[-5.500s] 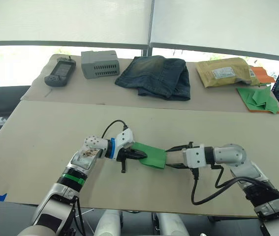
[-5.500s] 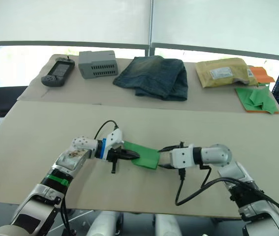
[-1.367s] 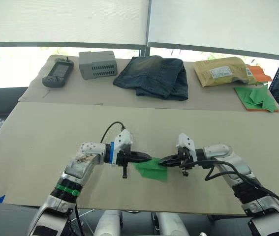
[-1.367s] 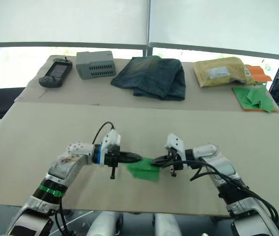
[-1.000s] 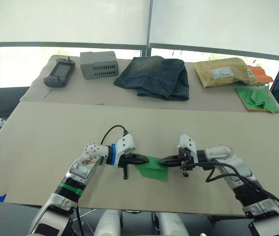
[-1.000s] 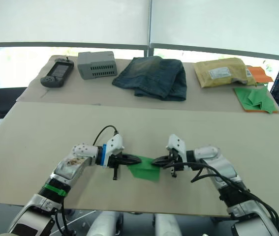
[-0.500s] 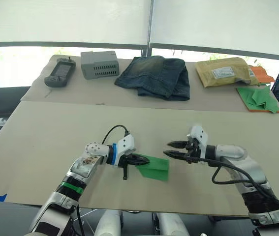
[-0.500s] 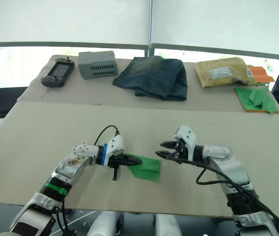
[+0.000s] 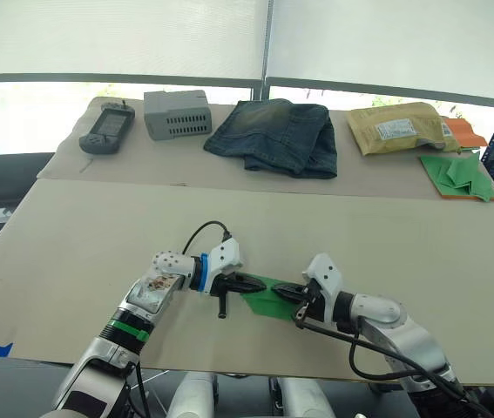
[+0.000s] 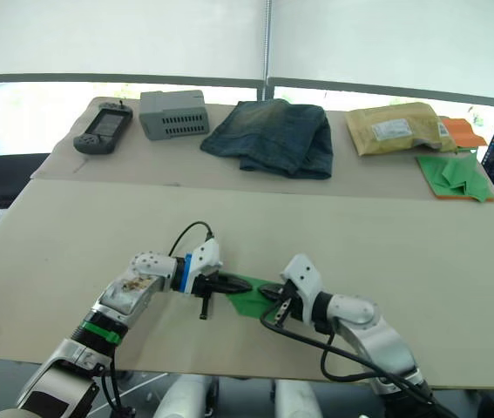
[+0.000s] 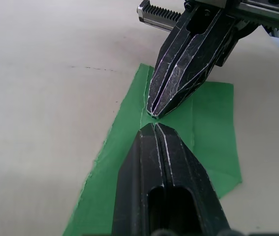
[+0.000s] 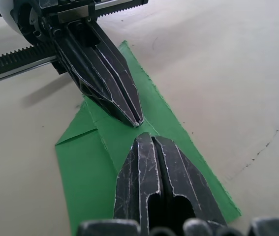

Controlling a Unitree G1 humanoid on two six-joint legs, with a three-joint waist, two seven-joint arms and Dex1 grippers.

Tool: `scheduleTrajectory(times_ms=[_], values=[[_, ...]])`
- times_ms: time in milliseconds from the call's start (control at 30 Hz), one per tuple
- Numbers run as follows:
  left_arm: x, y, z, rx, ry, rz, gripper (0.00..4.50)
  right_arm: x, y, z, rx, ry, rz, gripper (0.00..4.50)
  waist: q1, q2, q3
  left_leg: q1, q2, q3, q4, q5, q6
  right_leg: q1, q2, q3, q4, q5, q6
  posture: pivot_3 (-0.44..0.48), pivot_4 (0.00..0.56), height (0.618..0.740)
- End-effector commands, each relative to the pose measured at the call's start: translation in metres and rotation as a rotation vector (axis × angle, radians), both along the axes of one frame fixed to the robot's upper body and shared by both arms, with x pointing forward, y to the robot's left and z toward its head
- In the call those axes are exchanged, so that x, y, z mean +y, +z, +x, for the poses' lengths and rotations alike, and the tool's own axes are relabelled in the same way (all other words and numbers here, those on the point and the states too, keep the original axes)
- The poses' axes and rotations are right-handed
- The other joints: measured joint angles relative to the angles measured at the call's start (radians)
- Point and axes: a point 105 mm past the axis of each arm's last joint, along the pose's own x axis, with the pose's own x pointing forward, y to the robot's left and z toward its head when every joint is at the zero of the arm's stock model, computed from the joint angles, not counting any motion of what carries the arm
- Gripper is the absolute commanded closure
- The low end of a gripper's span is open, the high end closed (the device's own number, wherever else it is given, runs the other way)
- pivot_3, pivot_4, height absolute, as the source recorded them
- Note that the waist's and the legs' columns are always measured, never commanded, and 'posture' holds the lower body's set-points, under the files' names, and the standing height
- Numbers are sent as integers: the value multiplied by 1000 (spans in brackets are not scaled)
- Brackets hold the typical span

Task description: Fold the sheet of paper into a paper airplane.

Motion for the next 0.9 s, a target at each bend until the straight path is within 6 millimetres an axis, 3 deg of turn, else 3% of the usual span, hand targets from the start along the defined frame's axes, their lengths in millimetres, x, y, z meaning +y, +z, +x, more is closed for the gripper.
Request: scheduleTrajectory(times_ms=[33,267,400,467,533,600,733,900], values=[[1,-11,-6,35,-28,37,4500,-11,-13,-3,28,-24,-37,4478,1,0,0,0,0,0,0,0,0,0,0,0,0,0,0,0,150,728],[3,-13,-7,40,-30,40,4500,-39,-12,-16,11,-43,-78,4478,3,0,-1,0,0,0,0,0,0,1,0,0,-1,0,0,0,150,728],[4,-14,-7,43,-32,42,4500,-53,0,-16,-46,-53,-76,4478,4,0,-1,0,0,0,0,0,0,1,0,0,-2,0,0,0,150,728],[5,-14,-8,44,-33,44,4500,-49,14,-12,-89,-43,-27,4478,1,1,-1,0,0,0,0,0,0,1,0,0,-2,0,1,0,150,728],[5,-14,-8,44,-34,45,4500,-28,34,-14,-127,24,72,4478,-2,1,-1,0,0,0,0,0,0,1,0,0,-1,0,1,0,150,728],[5,-14,-8,43,-34,46,4500,-9,43,-22,-125,100,128,4478,-4,1,-1,0,1,0,0,0,0,0,1,0,-1,0,1,0,150,728],[6,-13,-6,41,-27,48,4500,7,25,-22,-87,150,97,4478,1,1,-1,-1,0,-1,0,0,0,0,0,0,-1,0,0,0,150,728],[9,-11,-4,36,-17,52,4500,9,6,-12,-41,120,69,4478,0,1,-1,-1,0,0,0,0,0,0,0,0,-2,0,1,0,150,728]])
